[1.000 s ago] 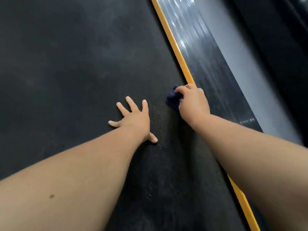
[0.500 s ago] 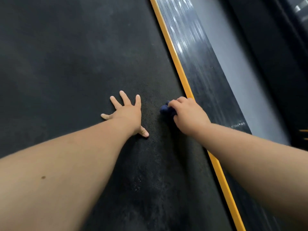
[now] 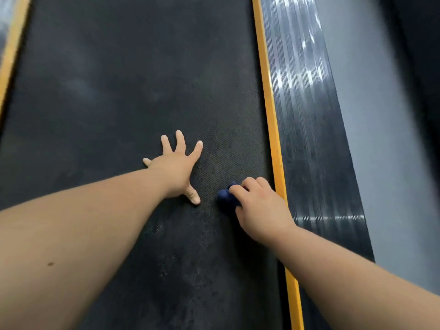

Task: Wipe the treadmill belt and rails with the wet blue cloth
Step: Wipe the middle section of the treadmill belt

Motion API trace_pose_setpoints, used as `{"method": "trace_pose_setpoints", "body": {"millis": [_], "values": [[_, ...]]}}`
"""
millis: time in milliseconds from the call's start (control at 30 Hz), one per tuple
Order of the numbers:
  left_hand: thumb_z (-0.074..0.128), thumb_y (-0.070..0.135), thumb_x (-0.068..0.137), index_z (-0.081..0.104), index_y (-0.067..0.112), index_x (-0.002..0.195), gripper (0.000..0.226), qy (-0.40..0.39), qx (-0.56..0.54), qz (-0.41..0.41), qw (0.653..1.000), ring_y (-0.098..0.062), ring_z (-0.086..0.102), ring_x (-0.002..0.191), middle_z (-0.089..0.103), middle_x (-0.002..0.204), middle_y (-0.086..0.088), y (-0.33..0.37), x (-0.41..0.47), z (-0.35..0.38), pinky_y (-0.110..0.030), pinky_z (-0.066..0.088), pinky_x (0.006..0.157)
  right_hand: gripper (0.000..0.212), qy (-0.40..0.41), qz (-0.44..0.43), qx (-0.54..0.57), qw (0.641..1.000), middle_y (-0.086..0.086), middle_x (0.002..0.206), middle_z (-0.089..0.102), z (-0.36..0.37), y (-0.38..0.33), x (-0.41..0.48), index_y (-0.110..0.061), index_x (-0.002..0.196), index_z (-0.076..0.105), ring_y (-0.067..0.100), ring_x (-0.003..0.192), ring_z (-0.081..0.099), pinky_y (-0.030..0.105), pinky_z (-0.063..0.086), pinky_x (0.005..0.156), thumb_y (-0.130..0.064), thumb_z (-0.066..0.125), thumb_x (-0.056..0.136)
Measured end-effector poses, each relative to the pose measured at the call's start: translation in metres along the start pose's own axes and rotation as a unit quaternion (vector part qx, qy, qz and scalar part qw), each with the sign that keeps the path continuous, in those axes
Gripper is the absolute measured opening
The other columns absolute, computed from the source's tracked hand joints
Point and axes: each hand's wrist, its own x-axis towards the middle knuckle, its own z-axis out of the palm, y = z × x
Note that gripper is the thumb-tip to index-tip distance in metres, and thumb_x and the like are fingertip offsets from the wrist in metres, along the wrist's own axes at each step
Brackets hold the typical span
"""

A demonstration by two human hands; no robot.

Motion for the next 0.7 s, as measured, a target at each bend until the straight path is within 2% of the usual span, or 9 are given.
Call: {"method": "trace_pose_setpoints", "body": {"millis": [67,133,267,367,433,500,600,700], "values": [[0.083,0.061,0.051,-0.021,0.039,0.145,0.142,0.007,0.013,-0.006,1.000,-0.042,-0.024,0.139,-0.036,0.150,-0.008,0.002,0.000,0.002,-0.074,0.027,0.096,0.026,0.046,-0.009,0.014,0.999,0.007,0.090,0.054,0.010,0.007,-0.002,-0.014,0.096,0.059,0.029,0.080,0.048,0.041,0.050,0.057,-0.023,0.043,0.077],[0.082,0.062,0.050,-0.021,0.039,0.145,0.142,0.021,0.027,-0.011,0.999,-0.041,-0.022,0.140,-0.034,0.151,-0.006,0.001,0.000,0.002,-0.071,0.031,0.097,0.027,0.082,-0.019,0.020,0.996,0.008,0.089,0.054,0.018,0.009,0.001,-0.013,0.095,0.058,0.029,0.079,0.046,0.039,0.048,0.058,-0.025,0.044,0.076],[0.081,0.065,0.046,-0.022,0.041,0.144,0.144,0.025,0.039,-0.018,0.999,-0.040,-0.018,0.141,-0.031,0.152,-0.006,0.001,-0.001,0.003,-0.067,0.036,0.098,0.031,0.087,-0.019,0.033,0.995,0.009,0.091,0.051,0.022,0.008,0.000,-0.013,0.098,0.057,0.028,0.082,0.045,0.037,0.046,0.058,-0.027,0.036,0.079],[0.081,0.067,0.044,-0.022,0.043,0.143,0.145,0.029,0.040,-0.019,0.999,-0.038,-0.018,0.142,-0.030,0.153,-0.004,0.000,-0.001,0.004,-0.066,0.036,0.097,0.027,0.073,-0.033,0.064,0.995,0.009,0.100,0.050,0.016,0.013,0.008,-0.015,0.109,0.055,0.028,0.091,0.044,0.040,0.047,0.069,-0.021,0.045,0.084],[0.081,0.066,0.044,-0.021,0.044,0.143,0.144,0.032,0.035,-0.017,0.999,-0.038,-0.018,0.142,-0.030,0.153,-0.003,-0.001,0.001,0.005,-0.066,0.035,0.098,0.030,0.113,-0.020,0.077,0.990,0.010,0.110,0.048,0.002,0.023,0.034,-0.017,0.119,0.052,0.028,0.098,0.043,0.037,0.042,0.076,-0.017,0.049,0.089],[0.081,0.067,0.043,-0.021,0.045,0.143,0.144,0.036,0.032,-0.015,0.999,-0.039,-0.018,0.142,-0.030,0.153,-0.003,-0.004,0.002,0.006,-0.066,0.034,0.100,0.031,0.155,0.036,0.064,0.985,0.012,0.117,0.045,-0.011,0.029,0.069,-0.015,0.123,0.051,0.030,0.104,0.042,0.034,0.037,0.078,-0.017,0.049,0.092],[0.081,0.067,0.044,-0.020,0.043,0.144,0.144,0.038,0.034,-0.006,0.999,-0.043,-0.017,0.141,-0.029,0.154,-0.007,-0.004,0.003,0.006,-0.065,0.030,0.103,0.030,0.120,0.079,0.032,0.989,0.012,0.121,0.044,-0.007,0.018,0.082,-0.014,0.122,0.052,0.031,0.108,0.044,0.032,0.035,0.079,-0.021,0.046,0.093],[0.082,0.064,0.047,-0.019,0.041,0.145,0.143,0.044,0.027,-0.005,0.999,-0.044,-0.017,0.141,-0.027,0.154,-0.008,-0.002,0.002,0.004,-0.065,0.028,0.105,0.030,0.116,0.051,0.014,0.992,0.007,0.116,0.047,0.009,-0.004,0.045,-0.018,0.121,0.055,0.026,0.106,0.045,0.030,0.034,0.077,-0.023,0.048,0.092]]}}
